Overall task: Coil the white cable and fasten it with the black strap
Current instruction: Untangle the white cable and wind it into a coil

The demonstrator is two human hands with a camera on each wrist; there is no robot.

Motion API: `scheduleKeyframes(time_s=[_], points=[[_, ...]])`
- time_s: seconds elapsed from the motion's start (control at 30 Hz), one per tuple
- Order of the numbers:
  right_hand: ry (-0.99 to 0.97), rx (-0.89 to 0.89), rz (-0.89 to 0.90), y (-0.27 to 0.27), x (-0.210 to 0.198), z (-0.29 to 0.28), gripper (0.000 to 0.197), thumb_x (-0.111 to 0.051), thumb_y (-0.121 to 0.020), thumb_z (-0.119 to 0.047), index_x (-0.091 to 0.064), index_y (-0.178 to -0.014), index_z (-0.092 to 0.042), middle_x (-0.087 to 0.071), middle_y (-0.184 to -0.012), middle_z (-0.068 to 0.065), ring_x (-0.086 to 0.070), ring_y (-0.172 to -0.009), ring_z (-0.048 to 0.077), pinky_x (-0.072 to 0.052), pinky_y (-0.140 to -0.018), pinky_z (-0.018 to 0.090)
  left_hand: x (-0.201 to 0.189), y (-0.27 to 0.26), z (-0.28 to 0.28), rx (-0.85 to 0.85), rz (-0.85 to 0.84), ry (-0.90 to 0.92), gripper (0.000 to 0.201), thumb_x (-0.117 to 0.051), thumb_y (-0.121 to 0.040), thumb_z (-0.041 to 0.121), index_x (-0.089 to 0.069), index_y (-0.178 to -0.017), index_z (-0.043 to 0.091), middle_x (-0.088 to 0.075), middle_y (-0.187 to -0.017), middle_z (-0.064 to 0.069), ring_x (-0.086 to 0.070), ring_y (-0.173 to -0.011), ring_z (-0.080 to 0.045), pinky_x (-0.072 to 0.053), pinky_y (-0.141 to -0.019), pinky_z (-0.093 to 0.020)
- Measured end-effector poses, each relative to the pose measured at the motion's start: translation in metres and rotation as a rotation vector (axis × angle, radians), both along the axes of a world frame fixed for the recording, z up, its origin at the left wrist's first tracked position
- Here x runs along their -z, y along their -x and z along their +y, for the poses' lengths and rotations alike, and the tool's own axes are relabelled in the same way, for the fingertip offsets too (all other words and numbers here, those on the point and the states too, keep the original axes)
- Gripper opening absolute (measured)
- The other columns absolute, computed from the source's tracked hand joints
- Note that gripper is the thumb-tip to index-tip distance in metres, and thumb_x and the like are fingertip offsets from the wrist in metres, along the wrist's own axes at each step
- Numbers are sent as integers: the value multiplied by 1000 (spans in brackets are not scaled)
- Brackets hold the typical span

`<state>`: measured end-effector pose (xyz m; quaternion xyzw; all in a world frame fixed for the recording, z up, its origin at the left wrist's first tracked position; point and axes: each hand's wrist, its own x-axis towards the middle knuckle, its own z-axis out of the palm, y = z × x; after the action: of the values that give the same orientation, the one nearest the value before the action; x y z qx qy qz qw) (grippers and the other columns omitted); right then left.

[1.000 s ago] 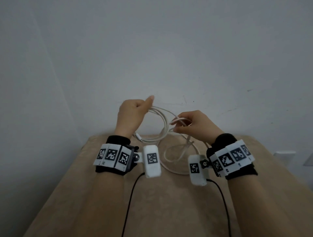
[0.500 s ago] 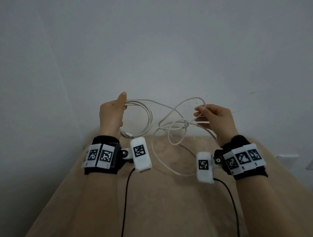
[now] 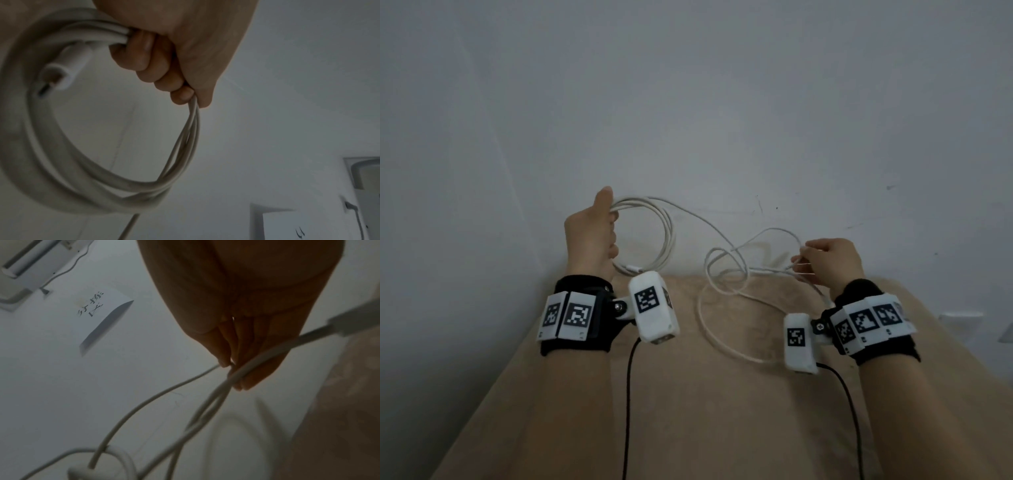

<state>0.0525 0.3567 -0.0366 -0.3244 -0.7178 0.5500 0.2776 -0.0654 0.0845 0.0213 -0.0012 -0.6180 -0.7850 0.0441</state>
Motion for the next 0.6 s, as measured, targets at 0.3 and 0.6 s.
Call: scheduleKeyframes(time_s=[0.3, 0.6], points=[[-156, -403, -4, -2, -27, -49, 14, -61, -90, -13, -70, -81, -7, -70, -69, 6, -62, -56, 15, -51, -51, 21, 3, -6, 22, 73, 61, 122, 40, -59, -90, 38, -48, -59, 15, -44, -57, 1, -27, -28, -4, -18, -35, -14], [-262, -649, -201, 7, -17, -75, 7, -68, -86, -14, -72, -85, -8, -71, -71, 3, -64, -59, 9, -52, -54, 21, 2, -6, 19, 67, 42, 48, 41, -58, -91, 34, -44, -57, 16, -38, -50, 3, -23, -29, -5, -17, -34, -13]])
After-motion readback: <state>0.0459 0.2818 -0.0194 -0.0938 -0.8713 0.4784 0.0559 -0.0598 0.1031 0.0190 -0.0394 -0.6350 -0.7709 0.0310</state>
